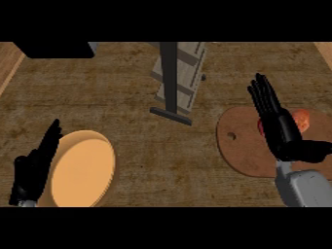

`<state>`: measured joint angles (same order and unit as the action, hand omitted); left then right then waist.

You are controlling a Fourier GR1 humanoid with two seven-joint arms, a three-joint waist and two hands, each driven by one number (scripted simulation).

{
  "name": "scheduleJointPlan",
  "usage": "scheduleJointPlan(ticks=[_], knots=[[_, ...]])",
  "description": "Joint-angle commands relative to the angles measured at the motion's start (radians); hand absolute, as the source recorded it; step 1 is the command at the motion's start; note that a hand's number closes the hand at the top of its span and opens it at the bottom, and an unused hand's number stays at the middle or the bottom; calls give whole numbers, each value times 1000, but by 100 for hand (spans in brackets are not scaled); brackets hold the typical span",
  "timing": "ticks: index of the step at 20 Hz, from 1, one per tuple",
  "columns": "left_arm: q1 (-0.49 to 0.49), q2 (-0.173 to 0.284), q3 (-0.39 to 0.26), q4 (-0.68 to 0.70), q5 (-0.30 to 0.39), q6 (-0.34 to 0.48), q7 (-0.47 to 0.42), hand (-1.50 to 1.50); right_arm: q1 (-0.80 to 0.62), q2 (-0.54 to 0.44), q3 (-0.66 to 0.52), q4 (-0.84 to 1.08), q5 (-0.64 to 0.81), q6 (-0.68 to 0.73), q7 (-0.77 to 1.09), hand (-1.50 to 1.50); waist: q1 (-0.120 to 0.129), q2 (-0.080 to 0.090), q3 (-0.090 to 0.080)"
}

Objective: Pick the sweet potato from the cutting board and place it in the tiered basket

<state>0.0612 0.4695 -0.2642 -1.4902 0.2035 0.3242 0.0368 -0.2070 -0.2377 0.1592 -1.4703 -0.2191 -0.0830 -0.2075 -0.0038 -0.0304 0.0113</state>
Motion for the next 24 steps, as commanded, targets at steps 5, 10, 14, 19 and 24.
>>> scheduleJointPlan(ticks=[5,10,14,19,24], knots=[[40,-53,29,0,2,85,10,0,63,-203,-373,33,137,-396,72,150,-97,19,-17],[106,-79,43,-13,33,102,-9,0,112,-88,-661,124,80,-801,167,-150,-145,23,-15],[68,-111,10,19,21,85,-12,0,160,4,-668,-31,160,-1016,135,-150,-74,25,-17],[48,-144,-18,36,-7,72,-44,0,267,-16,-495,-105,331,-1030,440,-150,-18,31,-20],[35,-144,-36,17,-28,72,-30,0,343,-63,-350,-46,387,-846,663,-150,10,41,-25]])
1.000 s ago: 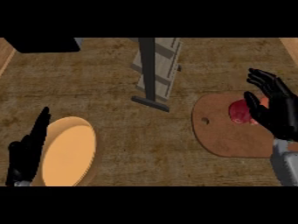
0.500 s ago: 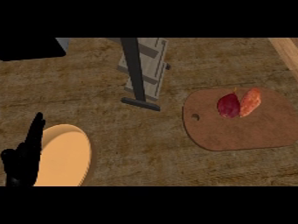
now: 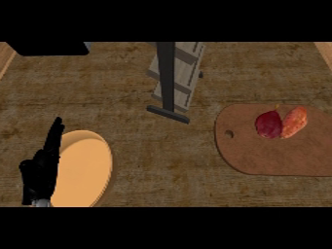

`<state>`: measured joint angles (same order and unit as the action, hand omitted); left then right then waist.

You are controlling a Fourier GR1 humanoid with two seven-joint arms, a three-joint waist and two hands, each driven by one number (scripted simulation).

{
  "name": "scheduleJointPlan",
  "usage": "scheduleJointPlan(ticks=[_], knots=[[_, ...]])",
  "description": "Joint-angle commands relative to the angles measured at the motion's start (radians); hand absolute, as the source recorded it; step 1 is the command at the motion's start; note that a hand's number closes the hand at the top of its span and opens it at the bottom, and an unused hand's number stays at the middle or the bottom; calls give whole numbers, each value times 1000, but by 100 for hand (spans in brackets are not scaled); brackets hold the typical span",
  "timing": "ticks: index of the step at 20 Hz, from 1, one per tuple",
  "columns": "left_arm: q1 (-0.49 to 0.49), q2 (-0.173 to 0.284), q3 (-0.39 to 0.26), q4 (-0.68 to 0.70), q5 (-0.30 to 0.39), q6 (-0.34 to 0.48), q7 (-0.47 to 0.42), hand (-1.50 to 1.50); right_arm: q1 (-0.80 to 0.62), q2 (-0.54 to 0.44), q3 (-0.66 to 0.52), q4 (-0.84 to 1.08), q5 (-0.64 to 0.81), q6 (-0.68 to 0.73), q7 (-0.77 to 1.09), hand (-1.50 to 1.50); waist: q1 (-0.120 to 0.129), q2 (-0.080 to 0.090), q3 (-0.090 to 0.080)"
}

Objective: Pick the sweet potato from the cutting board and place it in the tiered basket

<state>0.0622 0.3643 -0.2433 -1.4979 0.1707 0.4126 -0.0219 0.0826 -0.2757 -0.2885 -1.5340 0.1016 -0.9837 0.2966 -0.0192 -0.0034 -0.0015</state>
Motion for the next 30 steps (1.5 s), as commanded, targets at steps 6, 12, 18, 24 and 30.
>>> scheduleJointPlan(ticks=[6,12,18,24,30], knots=[[-15,-54,-61,53,-7,-24,34,0,52,-179,189,58,191,204,481,-150,44,28,-17],[-36,-67,-69,68,-20,-19,49,0,-67,-358,207,45,347,365,861,-150,59,20,-13],[-22,-67,-65,103,-7,-58,20,0,-242,-361,280,58,501,533,1145,-150,58,13,-7],[-39,-68,-60,85,-23,-29,61,0,-372,-312,293,178,518,723,1191,-150,57,9,-5],[-11,-56,-48,80,1,-72,43,0,-462,-254,262,302,523,778,1192,-150,48,7,-3]])
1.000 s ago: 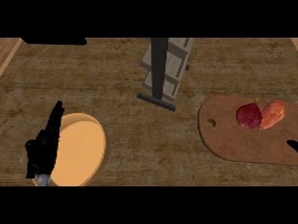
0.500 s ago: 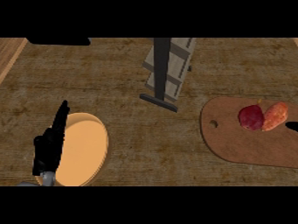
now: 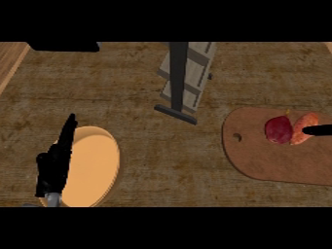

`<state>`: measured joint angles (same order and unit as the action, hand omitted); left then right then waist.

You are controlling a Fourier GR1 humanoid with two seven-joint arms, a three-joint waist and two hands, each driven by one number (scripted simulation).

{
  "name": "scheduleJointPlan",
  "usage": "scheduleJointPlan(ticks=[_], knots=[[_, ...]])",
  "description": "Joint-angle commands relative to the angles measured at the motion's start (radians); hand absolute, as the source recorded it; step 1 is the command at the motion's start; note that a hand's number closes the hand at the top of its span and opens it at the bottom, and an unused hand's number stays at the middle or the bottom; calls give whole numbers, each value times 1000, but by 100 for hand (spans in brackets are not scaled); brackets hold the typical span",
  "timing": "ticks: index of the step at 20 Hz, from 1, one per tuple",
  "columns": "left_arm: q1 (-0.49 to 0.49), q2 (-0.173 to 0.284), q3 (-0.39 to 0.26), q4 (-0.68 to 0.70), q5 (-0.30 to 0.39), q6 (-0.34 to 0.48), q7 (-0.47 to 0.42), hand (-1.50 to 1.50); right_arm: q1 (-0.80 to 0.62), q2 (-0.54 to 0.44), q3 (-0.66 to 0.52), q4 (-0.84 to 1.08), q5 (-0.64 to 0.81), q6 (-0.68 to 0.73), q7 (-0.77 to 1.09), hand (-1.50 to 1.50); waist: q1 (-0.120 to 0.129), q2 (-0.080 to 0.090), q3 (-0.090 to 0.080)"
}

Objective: Pick the sweet potato from the cutting board and place it in the tiered basket

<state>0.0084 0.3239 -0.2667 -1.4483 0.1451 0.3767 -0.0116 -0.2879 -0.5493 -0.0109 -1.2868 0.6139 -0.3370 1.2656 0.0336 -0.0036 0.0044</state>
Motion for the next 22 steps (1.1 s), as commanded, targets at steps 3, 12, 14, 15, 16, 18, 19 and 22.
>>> scheduleJointPlan(ticks=[3,12,14,15,16,18,19,22], knots=[[28,-29,-9,76,21,-27,6,0,-159,69,-23,112,38,127,223,-150,-11,9,-9],[43,-55,-13,68,8,-12,-7,0,-235,122,-76,255,33,233,222,-150,-24,8,-8],[18,-58,-9,75,13,-12,23,0,-263,153,-90,298,41,240,222,-150,-27,9,-8],[37,-52,-18,37,0,8,51,0,-266,125,-114,287,25,259,222,-150,-30,3,-7],[50,-41,-12,47,9,-18,19,0,-285,148,-123,338,43,237,222,-150,-20,7,-7],[24,-71,-5,82,7,0,12,0,-284,177,-121,318,55,234,222,-150,-38,4,-8],[68,-51,-14,33,7,-6,28,0,-277,140,-140,324,33,263,206,-150,-30,2,-6],[55,-58,11,82,25,-27,-12,0,-308,195,-147,363,62,235,222,-150,-31,5,-7]])
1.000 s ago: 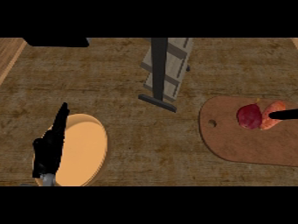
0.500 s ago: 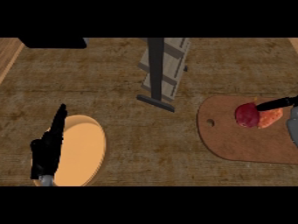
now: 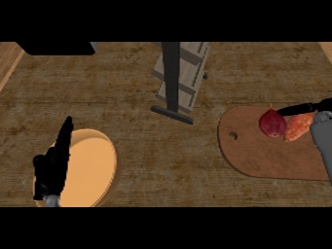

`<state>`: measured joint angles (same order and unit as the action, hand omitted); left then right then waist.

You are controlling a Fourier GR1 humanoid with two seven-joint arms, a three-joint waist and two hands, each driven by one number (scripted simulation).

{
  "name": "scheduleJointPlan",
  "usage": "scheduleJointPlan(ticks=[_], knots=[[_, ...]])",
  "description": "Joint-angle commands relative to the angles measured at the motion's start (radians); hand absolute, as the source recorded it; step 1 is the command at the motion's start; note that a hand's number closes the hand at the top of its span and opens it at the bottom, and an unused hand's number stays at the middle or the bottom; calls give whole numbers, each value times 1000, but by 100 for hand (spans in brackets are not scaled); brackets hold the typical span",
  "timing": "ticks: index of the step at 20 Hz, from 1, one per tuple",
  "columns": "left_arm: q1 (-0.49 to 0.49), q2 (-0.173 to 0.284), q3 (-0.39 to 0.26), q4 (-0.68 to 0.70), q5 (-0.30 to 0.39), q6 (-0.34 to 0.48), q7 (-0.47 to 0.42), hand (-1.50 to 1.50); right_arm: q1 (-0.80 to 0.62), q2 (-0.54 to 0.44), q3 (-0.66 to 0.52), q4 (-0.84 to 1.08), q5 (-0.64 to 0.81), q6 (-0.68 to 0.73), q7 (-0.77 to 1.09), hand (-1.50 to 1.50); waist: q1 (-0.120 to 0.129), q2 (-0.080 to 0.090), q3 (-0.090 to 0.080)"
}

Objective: Pick the sweet potato from the cutting board and place it in the tiered basket

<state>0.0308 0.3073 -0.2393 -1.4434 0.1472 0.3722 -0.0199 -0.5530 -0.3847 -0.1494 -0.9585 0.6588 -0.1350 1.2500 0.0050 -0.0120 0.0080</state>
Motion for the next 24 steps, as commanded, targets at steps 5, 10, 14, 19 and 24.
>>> scheduleJointPlan(ticks=[5,10,14,19,24], knots=[[14,-27,-9,55,16,-30,18,0,-68,19,-47,72,9,75,219,-150,-4,12,-10],[19,-42,-22,52,-2,-13,45,0,-85,24,-105,132,-6,73,181,-150,-3,14,-9],[29,-64,-19,61,-9,-1,12,0,-55,54,-128,135,3,57,168,-150,-11,11,-10],[60,-27,-7,13,2,-39,26,0,-30,78,-152,127,14,35,141,-150,-5,10,-9],[35,-61,-21,46,-20,-24,28,0,11,69,-176,173,39,15,42,150,-5,15,-8]])
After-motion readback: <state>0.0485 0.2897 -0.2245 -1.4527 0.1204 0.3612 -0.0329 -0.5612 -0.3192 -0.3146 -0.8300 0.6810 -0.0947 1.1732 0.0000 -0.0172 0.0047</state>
